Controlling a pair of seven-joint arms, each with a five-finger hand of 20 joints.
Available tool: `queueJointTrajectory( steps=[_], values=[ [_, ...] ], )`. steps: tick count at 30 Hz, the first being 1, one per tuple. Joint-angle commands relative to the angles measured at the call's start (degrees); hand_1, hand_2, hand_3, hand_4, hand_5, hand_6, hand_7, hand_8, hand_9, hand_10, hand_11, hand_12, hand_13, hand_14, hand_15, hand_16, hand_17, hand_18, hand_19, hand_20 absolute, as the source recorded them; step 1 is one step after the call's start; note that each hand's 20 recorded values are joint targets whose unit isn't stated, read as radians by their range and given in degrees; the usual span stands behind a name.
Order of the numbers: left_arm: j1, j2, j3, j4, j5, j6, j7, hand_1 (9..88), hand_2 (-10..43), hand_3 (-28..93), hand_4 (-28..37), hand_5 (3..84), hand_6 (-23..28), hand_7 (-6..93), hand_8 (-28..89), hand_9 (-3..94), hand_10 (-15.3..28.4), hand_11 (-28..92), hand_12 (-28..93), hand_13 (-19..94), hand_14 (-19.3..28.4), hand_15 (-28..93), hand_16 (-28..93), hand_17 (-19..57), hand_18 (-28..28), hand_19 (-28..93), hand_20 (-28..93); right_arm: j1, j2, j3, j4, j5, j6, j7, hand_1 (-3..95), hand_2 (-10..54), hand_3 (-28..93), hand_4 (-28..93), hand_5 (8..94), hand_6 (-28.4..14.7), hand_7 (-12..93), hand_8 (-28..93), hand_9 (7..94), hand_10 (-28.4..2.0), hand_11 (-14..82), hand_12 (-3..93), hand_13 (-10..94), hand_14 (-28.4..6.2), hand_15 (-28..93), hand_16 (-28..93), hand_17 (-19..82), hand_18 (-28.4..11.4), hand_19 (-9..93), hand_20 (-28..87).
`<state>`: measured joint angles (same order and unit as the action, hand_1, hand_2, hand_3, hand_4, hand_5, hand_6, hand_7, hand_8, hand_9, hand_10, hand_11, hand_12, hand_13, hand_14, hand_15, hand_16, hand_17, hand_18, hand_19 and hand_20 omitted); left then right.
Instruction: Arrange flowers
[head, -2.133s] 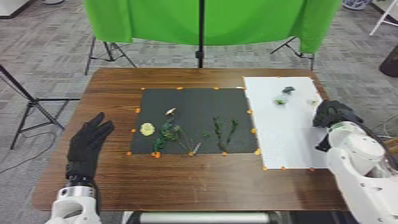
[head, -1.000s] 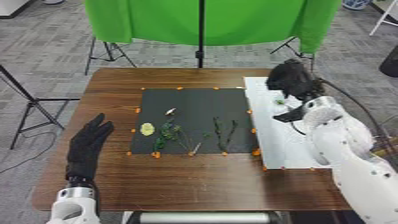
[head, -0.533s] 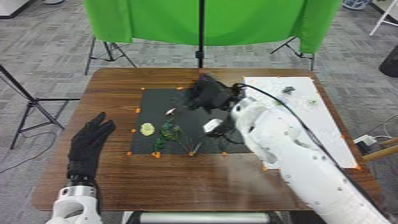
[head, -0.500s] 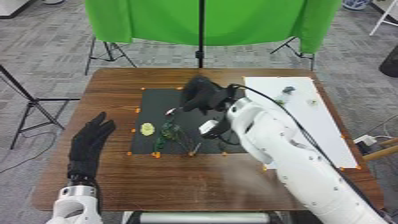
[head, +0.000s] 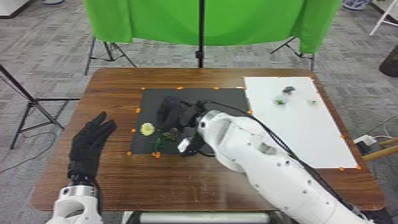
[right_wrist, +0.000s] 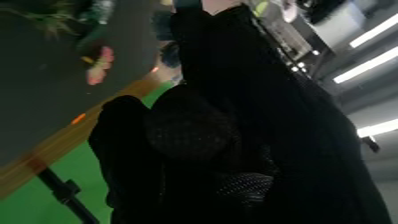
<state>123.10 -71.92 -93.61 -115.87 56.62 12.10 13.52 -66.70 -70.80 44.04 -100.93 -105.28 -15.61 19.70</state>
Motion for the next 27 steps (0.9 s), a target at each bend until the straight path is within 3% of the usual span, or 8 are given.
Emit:
queueJointTrajectory(
  steps=[1,27],
  values=[
    [-0.01,0.04,0.33,0.80,0.15,-0.91,-0.90,19.2,-0.8,68,-27.8,42.3,5.2,4.8,-6,46.2,12.6,11,11,36,13.8,11,-1,8.9,9.9,2,18,0.85,-2.44,-0.23,4.10,-3.89,-1.70,1.32,68.6,-9.5,55,-11,73.4,-2.3,34,12,86.2,-10.0,11.3,44.5,86,-2.1,66,35,66,-8.1,93,59],
    [-0.03,0.00,0.17,0.86,0.23,-1.38,-1.11,19.2,-0.9,68,-27.7,41.7,4.2,5.4,-6,45.9,12.6,11,11,36,13.8,11,-1,8.7,9.8,2,18,0.35,-2.46,0.67,6.14,-6.19,-2.87,1.20,65.0,-9.5,54,-12,69.5,0.5,24,9,86.7,-10.7,10.6,45.2,85,-3.1,66,35,65,-9.4,93,60]
  ],
)
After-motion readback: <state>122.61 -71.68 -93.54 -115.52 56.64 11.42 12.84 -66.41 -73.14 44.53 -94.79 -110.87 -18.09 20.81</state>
